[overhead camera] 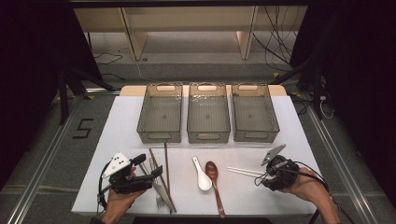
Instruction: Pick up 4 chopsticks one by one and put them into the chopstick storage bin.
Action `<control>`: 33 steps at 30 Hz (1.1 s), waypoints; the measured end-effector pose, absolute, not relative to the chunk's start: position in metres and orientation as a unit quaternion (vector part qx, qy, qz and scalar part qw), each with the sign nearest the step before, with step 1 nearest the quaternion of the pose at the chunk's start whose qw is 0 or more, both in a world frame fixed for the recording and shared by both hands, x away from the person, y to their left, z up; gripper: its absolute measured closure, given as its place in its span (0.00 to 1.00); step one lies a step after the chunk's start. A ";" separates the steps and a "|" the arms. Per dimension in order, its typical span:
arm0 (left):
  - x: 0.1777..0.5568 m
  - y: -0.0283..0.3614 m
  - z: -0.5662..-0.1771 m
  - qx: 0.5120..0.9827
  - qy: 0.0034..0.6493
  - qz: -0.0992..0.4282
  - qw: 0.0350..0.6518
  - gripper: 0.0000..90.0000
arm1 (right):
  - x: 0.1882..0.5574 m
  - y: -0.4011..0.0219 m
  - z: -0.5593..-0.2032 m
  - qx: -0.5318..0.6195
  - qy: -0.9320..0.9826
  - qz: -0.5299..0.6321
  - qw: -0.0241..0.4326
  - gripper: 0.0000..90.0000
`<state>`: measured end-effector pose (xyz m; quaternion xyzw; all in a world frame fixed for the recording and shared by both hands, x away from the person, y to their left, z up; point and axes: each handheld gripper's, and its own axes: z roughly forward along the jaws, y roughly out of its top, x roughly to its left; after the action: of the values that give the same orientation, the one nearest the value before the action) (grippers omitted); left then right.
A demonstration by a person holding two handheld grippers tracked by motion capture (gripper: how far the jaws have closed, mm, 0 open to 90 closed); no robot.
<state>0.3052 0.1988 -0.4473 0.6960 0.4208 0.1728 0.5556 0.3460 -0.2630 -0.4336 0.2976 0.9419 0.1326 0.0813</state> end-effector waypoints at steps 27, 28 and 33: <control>0.306 0.198 -0.448 0.699 0.421 0.172 0.553 0.18 | 0.356 -0.255 -0.451 0.254 0.964 0.039 0.065 0.88; 0.306 0.198 -0.448 0.699 0.421 0.173 0.552 0.18 | 0.355 -0.253 -0.451 0.245 0.967 0.034 0.066 0.89; 0.306 0.198 -0.448 0.698 0.421 0.174 0.552 0.18 | 0.351 -0.247 -0.451 0.207 0.976 0.018 0.066 0.92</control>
<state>0.3060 0.1984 -0.4478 0.6985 0.4213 0.1735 0.5519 0.3511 -0.2471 -0.4514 0.2075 0.9758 0.0177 0.0663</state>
